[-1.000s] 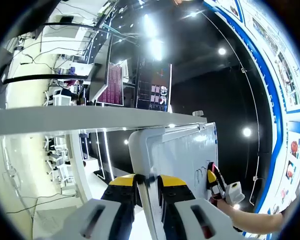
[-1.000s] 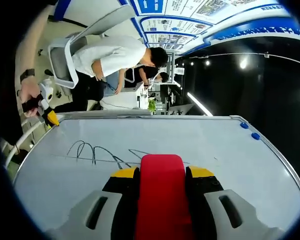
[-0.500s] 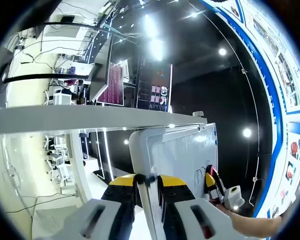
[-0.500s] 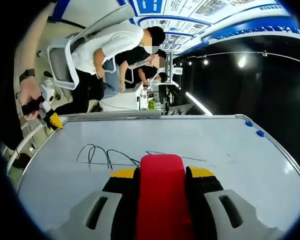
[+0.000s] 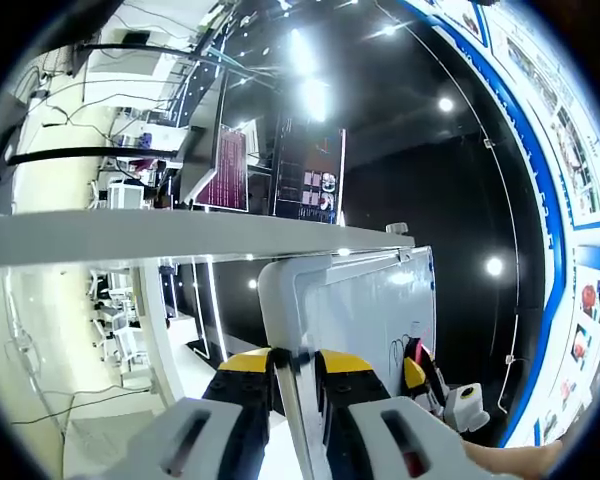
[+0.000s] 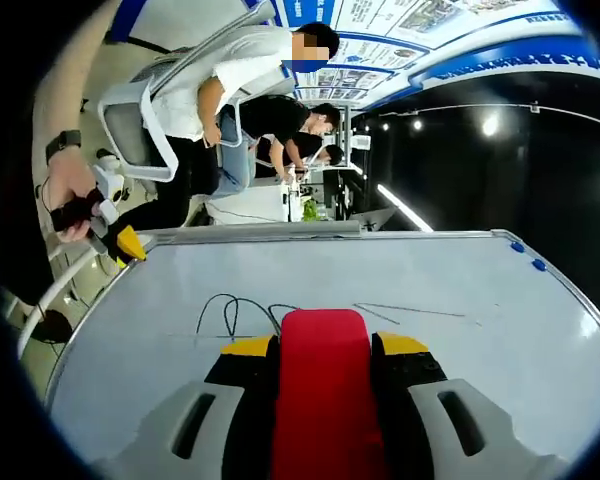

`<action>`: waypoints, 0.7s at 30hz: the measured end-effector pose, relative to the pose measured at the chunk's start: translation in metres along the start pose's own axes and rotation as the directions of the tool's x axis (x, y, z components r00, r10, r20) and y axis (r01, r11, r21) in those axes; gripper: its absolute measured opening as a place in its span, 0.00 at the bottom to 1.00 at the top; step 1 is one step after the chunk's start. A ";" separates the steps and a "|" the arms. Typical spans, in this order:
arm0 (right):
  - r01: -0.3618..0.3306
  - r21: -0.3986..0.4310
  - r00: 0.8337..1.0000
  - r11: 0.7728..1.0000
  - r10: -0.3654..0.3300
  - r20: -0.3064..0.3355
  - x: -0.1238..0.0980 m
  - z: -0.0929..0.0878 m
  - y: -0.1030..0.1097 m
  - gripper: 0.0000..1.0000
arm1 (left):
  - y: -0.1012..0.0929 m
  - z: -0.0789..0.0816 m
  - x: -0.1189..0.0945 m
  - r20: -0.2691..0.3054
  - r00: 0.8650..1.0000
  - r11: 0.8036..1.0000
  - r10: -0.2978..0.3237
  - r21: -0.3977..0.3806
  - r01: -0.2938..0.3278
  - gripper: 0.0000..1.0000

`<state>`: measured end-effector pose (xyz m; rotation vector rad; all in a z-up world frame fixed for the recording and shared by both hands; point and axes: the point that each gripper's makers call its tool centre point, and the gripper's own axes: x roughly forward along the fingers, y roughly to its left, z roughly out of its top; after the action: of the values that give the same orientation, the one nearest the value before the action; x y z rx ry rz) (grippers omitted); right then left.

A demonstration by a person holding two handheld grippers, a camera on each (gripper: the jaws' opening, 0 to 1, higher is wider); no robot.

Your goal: Wipe the writing off the whiteboard with the eraser

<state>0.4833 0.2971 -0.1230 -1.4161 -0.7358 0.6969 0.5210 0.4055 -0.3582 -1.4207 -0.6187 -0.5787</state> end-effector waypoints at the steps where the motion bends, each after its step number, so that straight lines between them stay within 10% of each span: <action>1: -0.002 0.002 1.000 1.000 0.002 -0.002 0.000 0.000 0.003 0.39 | 0.000 0.000 0.000 0.000 1.000 1.000 0.000 0.002 0.000 0.19; 21: -0.033 -0.009 0.999 0.999 0.033 -0.020 0.000 -0.004 0.047 0.40 | -0.001 0.000 -0.001 0.002 1.000 1.000 0.001 -0.018 -0.001 0.19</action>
<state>0.4867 0.2960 -0.1702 -1.4444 -0.7022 0.7044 0.5202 0.4053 -0.3581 -1.4380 -0.6153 -0.5831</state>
